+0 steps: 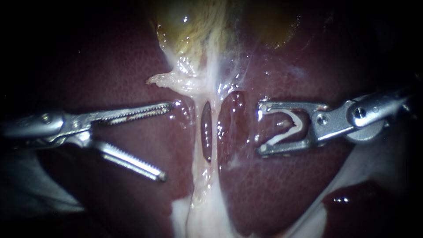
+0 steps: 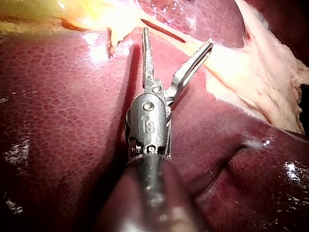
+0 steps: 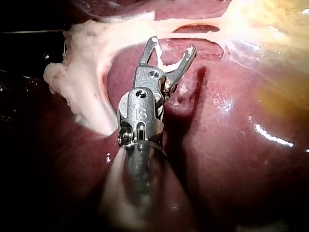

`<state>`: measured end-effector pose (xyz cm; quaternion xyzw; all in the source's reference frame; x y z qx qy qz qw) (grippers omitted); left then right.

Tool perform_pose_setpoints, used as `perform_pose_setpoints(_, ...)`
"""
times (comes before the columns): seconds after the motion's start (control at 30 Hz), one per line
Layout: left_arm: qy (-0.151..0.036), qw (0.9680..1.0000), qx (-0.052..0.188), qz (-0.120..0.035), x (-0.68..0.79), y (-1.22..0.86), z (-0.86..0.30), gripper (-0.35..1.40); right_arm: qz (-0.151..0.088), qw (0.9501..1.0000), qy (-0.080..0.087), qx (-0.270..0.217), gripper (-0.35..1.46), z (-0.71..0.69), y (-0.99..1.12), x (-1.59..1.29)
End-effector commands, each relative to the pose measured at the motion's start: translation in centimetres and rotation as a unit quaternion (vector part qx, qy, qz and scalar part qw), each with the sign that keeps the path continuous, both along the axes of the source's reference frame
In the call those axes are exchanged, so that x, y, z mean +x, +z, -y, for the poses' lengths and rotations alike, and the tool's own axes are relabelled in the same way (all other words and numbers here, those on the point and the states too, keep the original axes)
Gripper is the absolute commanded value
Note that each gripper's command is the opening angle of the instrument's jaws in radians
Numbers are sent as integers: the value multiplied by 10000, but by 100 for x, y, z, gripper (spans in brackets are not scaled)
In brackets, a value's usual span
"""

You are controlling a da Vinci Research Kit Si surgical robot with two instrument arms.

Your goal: Grabbing gallbladder

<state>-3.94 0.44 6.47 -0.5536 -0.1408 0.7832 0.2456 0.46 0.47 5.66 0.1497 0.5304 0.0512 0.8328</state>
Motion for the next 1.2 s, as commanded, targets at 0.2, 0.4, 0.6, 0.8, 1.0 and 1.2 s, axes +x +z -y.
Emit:
perform_pose_setpoints(0.2, 13, 10000, 9, 11, 1, -2, -2, 116, 0, 10000, -1, -1, 50, 0, 0, 0)
perform_pose_setpoints(0.4, -47, 10000, 3, -24, 11, -9, -22, 116, -1, 10000, -2, -1, 50, 0, 0, 0)
perform_pose_setpoints(0.6, -256, 9996, 43, -143, 27, -17, -61, 113, -2, 10000, -3, -1, 50, 0, 0, -1)
perform_pose_setpoints(0.8, -346, 9992, 49, -198, 31, 0, -84, 109, -2, 10000, -4, -1, 50, 0, 0, -1)
perform_pose_setpoints(1.0, -373, 9991, 15, -223, 28, 21, -90, 106, -3, 10000, -4, -1, 50, 0, -1, -1)
perform_pose_setpoints(1.2, -418, 9985, 168, -299, 21, 35, -76, 94, -3, 10000, -4, -1, 50, 0, -1, -1)
